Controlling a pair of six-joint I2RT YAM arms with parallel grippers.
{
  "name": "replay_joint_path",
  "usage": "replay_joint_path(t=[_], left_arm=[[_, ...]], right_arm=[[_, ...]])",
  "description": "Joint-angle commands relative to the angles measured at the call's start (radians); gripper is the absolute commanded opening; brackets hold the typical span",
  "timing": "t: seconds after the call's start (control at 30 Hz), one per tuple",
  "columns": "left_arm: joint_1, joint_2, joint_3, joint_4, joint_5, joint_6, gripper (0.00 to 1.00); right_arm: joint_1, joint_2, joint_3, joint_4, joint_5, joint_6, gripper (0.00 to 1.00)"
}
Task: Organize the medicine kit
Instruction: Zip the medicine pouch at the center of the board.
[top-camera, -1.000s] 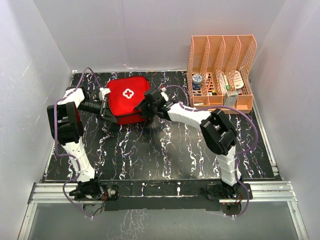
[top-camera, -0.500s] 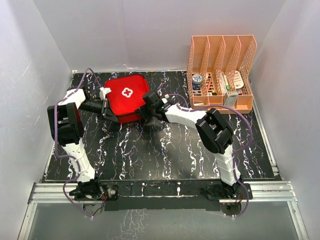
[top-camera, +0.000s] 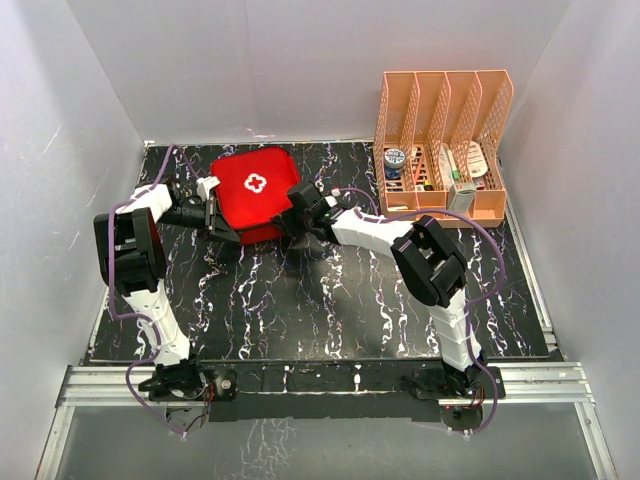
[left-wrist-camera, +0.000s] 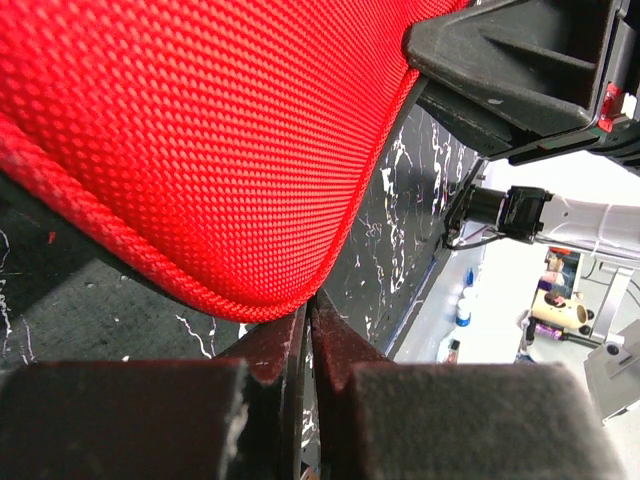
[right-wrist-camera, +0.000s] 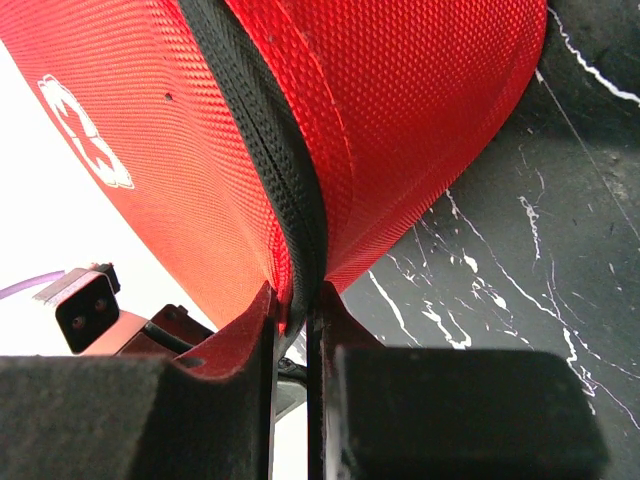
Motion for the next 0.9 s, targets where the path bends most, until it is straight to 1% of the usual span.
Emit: replay_joint_path(t=[0.0, 0.17, 0.37, 0.5, 0.73, 0.87], left_arm=[[-0.026, -0.074, -0.04, 0.135, 0.017, -0.104, 0.0], [-0.026, -0.08, -0.04, 0.126, 0.008, -0.1, 0.0], [-0.026, -0.086, -0.067, 0.151, 0.0, -0.133, 0.0], [-0.018, -0.11, -0.077, 0.177, -0.07, -0.135, 0.0], [0.049, -0.1, -0.016, 0.173, -0.129, -0.127, 0.0], [0.087, -0.078, 0.05, 0.13, -0.137, -0.1, 0.0]], right_arm=[[0.008, 0.015, -0.022, -0.011, 0.011, -0.009, 0.0], [0.004, 0.015, -0.032, 0.007, 0.002, -0.013, 0.0], [0.004, 0.018, -0.035, 0.009, -0.008, -0.012, 0.0], [0.003, 0.009, -0.043, 0.003, 0.0, -0.014, 0.0], [-0.01, -0.024, -0.093, 0.011, 0.002, -0.016, 0.0], [-0.015, -0.033, -0.106, 0.014, 0.005, -0.018, 0.0]])
